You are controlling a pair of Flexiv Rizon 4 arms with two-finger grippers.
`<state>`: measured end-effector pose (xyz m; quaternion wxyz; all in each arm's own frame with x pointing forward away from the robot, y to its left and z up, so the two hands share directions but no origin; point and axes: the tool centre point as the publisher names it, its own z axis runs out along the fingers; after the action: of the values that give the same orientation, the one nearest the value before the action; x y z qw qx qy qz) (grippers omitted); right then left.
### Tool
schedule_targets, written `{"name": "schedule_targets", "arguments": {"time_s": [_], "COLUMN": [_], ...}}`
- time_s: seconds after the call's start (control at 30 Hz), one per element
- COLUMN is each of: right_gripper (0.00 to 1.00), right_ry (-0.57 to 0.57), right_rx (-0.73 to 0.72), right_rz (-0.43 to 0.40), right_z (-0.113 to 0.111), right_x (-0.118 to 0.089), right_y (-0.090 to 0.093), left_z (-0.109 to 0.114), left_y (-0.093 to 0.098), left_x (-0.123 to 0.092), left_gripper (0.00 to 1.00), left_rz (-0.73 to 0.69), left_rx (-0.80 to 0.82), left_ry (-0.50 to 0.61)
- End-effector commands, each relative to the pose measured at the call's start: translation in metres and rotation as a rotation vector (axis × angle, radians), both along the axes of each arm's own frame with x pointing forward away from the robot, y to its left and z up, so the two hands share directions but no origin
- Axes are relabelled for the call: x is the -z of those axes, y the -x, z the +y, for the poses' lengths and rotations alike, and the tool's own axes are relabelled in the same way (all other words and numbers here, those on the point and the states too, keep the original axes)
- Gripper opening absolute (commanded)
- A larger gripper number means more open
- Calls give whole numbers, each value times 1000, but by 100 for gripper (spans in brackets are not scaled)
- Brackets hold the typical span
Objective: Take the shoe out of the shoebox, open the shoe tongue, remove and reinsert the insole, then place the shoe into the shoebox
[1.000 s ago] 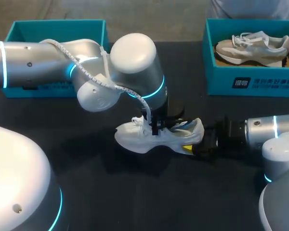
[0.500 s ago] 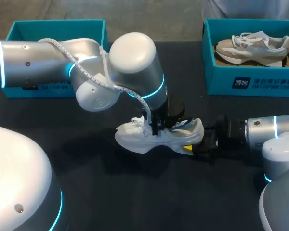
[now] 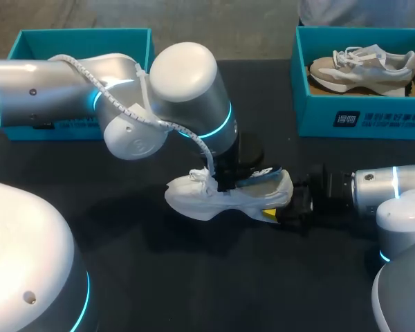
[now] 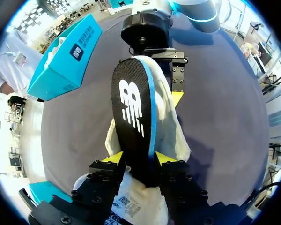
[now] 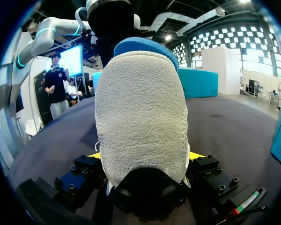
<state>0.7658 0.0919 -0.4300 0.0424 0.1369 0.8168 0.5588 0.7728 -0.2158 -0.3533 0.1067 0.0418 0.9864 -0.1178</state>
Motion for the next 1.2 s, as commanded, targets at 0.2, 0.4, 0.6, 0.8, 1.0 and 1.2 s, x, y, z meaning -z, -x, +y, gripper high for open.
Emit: {"name": "schedule_targets", "arguments": {"time_s": [0.2,0.4,0.6,0.8,1.0,1.2], "right_gripper": [0,0,0,0,0,0], "right_ry": [3,3,3,3,3,3], "right_rx": [2,2,2,2,2,2], "right_rz": [1,1,1,1,1,1], "right_z": [1,1,1,1,1,1], "right_x": [2,2,2,2,2,2], "right_y": [1,1,1,1,1,1], "left_z": [9,8,7,4,0,-5], "left_y": [4,6,11,19,27,36], "left_x": [-13,-18,-31,-48,-46,-43], "left_gripper": [36,35,36,35,36,34], "left_rz": [-5,-2,5,-19,-13,-9], "left_rx": [16,36,67,91,100,100], "left_ry": [27,36,71,107,118,133]}}
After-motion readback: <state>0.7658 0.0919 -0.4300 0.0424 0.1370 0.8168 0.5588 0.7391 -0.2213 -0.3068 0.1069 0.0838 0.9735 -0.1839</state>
